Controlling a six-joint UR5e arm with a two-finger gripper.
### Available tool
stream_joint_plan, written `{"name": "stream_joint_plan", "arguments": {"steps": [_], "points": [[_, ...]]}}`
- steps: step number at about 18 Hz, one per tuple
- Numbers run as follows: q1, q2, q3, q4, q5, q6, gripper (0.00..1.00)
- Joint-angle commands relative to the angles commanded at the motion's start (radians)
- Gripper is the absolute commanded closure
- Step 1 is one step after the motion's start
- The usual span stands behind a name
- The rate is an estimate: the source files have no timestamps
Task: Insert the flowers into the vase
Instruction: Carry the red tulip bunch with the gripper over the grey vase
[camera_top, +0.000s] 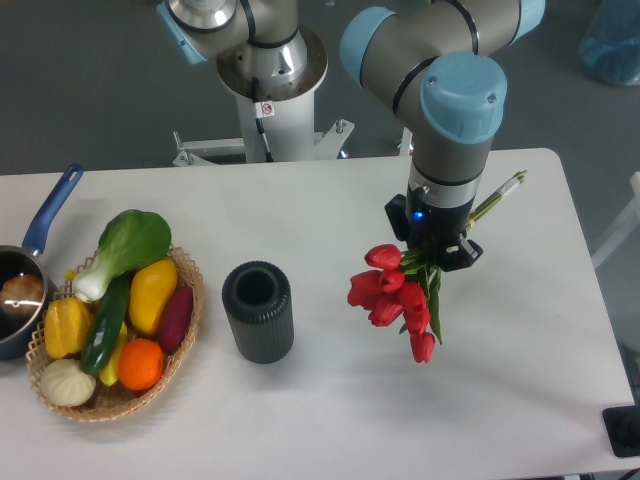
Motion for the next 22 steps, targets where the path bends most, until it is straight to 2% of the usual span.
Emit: {"name": "stream_joint_plan", "arguments": {"steps": [10,14,19,22], "points": [[0.002,0.018,-0.002,0.012,-0.032,-0.009,0.90],[0.008,0.078,-0.018,0.026,-0.208,-0.044,0.90],[0.047,0.210,-0.130,0.028,-0.428,-0.089,0.91],[0.057,0.262,-0.170,0.052,-0.564,-0.197,0.91]]}}
